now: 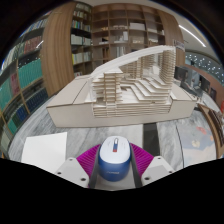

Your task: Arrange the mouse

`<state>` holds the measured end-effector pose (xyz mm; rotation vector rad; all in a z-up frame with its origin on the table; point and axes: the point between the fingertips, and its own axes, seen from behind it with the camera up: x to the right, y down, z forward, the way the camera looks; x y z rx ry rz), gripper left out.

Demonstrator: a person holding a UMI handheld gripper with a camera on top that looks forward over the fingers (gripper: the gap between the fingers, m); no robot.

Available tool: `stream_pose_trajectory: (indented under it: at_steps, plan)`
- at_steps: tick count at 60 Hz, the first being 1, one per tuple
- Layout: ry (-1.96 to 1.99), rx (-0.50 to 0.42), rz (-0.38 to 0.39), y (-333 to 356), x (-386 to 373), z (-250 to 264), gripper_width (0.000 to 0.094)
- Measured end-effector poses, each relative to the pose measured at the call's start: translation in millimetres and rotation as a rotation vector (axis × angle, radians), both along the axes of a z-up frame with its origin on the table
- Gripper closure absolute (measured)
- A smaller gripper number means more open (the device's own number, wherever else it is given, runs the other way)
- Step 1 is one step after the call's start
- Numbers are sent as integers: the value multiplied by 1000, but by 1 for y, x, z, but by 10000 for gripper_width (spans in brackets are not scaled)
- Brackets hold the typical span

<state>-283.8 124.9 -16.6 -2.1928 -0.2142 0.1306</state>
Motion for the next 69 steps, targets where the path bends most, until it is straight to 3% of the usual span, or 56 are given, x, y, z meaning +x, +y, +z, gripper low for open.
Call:
stream_pose_trajectory:
  at_steps: [12, 18, 23, 28, 38, 41, 45, 46, 48, 52, 56, 57, 58, 64, 69]
  plan:
    - [-15, 3, 37, -2, 9, 14, 539]
    - [-36, 154, -42, 12, 66, 78, 553]
    - [-11, 205, -115, 16, 134, 115, 554]
    - [-42, 161, -200, 17, 213, 102, 557]
    - [-38, 12, -257, 10, 300, 21, 556]
    - [-11, -23, -269, 7, 308, 3, 526]
    - [54, 15, -273, 13, 308, 7, 457]
    - [59, 18, -273, 14, 309, 11, 367]
    - [62, 7, -269, 15, 309, 9, 388]
    - [74, -39, -259, 4, 312, 12, 169]
    - [105, 8, -252, -9, 313, 39, 112]
    - [110, 22, -249, -14, 314, 45, 55]
    - [114, 33, -244, -20, 315, 52, 95]
    - [135, 83, -219, -72, 325, 83, 97]
    - [118, 65, -207, -121, 345, 84, 103]
